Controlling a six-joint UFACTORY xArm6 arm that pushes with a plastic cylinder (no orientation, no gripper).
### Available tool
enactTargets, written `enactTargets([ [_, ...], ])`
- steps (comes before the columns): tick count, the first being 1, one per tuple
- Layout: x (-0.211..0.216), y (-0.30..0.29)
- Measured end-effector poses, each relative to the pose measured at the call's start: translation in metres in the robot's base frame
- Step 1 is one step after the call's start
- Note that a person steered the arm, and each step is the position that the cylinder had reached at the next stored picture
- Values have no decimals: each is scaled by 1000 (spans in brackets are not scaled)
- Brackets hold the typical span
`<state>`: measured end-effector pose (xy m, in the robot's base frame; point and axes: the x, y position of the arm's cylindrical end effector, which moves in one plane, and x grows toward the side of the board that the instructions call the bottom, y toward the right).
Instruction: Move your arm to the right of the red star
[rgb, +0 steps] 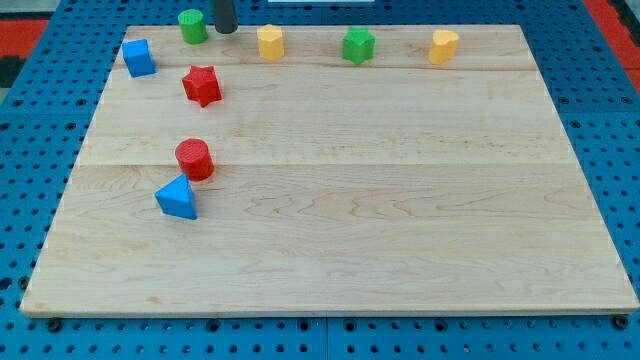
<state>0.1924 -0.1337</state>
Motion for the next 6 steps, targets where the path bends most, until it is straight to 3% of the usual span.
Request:
enactTargets([
  [3,5,-22],
  [4,43,18],
  [6,126,15],
])
